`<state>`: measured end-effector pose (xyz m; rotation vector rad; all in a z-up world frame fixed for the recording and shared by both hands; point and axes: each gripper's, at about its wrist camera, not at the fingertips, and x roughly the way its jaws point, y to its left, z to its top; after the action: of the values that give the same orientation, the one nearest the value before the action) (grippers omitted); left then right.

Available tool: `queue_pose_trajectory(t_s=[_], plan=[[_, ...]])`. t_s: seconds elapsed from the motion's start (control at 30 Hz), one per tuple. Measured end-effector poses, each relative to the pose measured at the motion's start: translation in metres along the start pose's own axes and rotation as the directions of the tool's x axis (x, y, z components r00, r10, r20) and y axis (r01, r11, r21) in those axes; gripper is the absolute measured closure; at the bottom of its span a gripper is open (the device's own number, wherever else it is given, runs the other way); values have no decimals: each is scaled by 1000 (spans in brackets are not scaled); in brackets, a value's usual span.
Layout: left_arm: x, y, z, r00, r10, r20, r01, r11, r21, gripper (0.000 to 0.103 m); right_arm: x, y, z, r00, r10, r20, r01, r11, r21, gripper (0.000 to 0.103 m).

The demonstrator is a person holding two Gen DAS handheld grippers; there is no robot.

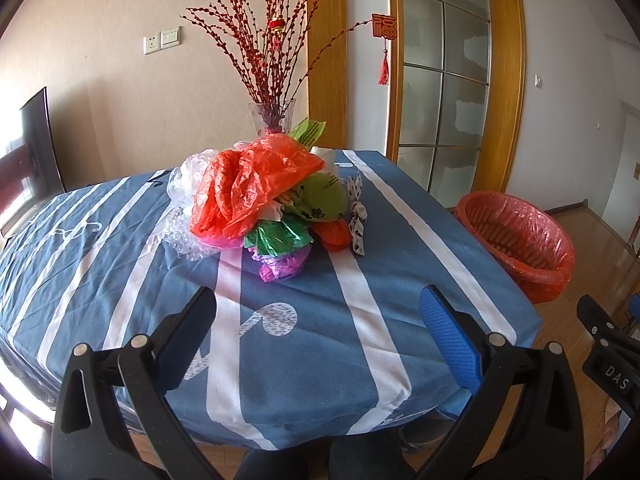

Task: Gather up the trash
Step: 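Reach the left tool to the red plastic bag and close on it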

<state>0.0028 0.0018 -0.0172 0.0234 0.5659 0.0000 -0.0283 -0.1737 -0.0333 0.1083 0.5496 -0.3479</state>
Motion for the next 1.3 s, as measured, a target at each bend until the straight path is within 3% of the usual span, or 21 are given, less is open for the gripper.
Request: queue_pose_trajectory(t_s=[0.4,0.6,0.67,0.73,0.97,1.07,1.13,1.3], plan=[[32,73,35,995,99,-7,-98,981,-169,4,13,0,-2,1000,21,-10,-21,1000,7,2],[49,93,69,993,115,32,-107,978,-180,4,16,19,10,997,71,16,-71,997,-13,2],[59,95,79,994,107,34,-100,981,-166,10,18,27,12,996,93,12,-93,995,-24,2],[74,97,86,995,95,7,-93,983,-157,23,21,37,15,993,114,9,-114,993,-39,2],[106,104,90,997,33,-69,-43,986,-160,43,31,65,23,987,160,-4,-159,983,-91,2],[114,101,89,996,12,-91,-25,989,-147,58,37,75,27,985,171,-12,-172,979,-109,2],[120,102,86,994,-3,-105,-13,989,-150,77,40,82,29,984,180,-17,-180,976,-120,2],[113,112,81,996,-25,-82,11,986,-165,85,45,100,36,979,204,-21,-205,968,-145,2]])
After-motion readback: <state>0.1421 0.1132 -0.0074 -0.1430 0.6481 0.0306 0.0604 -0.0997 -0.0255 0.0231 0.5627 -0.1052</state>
